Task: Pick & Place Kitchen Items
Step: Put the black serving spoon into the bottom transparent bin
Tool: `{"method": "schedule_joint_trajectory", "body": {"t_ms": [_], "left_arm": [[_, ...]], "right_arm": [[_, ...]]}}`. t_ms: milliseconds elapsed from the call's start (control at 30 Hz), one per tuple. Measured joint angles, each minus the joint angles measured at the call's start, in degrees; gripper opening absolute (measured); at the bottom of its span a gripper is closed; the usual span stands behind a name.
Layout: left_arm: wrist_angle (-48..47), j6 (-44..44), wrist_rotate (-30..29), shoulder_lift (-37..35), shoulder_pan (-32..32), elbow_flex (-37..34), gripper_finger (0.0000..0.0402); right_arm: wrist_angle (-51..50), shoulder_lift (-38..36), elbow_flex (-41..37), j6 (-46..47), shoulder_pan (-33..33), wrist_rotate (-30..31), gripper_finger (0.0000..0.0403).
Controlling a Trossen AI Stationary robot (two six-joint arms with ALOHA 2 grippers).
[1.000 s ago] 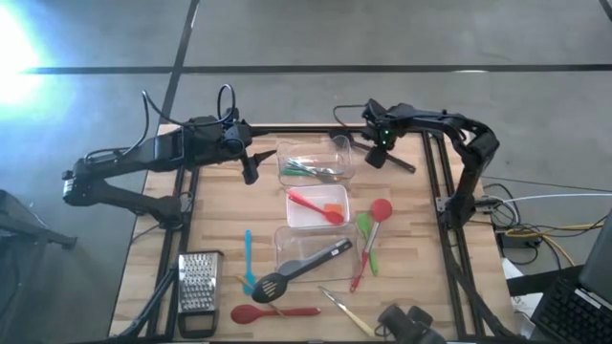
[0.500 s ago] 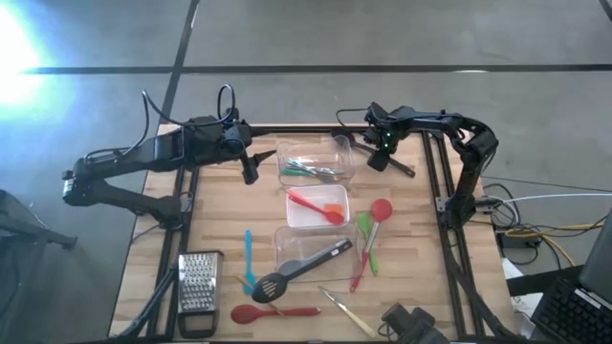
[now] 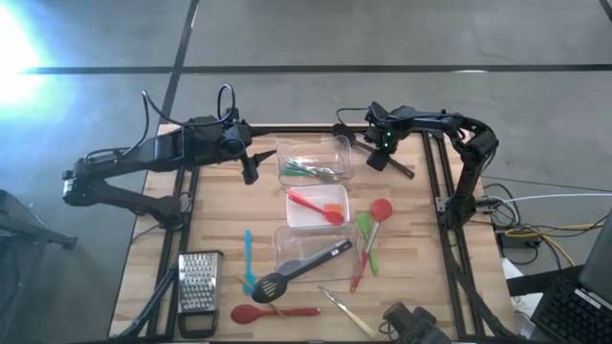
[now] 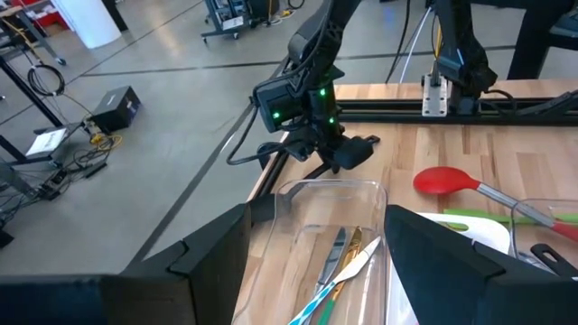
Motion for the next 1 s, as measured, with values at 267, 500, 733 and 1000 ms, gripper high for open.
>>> {"method": "schedule_joint_trajectory", "body": {"t_ms": [267, 500, 733, 1000], "left_arm": [[0.02, -0.04, 0.0, 0.0, 0.02, 0.0, 0.0259], [0.18, -0.04, -0.02, 0.0, 0.01, 0.0, 0.0259], [0.94, 0.48, -0.04, 0.0, 0.02, 0.0, 0.0259], [0.94, 0.52, -2.11, 0.0, 0.02, 0.0, 0.0259]], "right_arm": [[0.77, -3.45, 0.11, 1.06, -0.13, 0.33, 0.0075], [0.67, -12.2, 0.11, 1.95, -0.09, 0.26, 0.0075], [0.55, -23.51, 0.13, 4.05, 0.09, 0.06, 0.0075], [1.96, -36.71, 0.15, 7.6, 1.65, -3.97, 0.0075]]}}
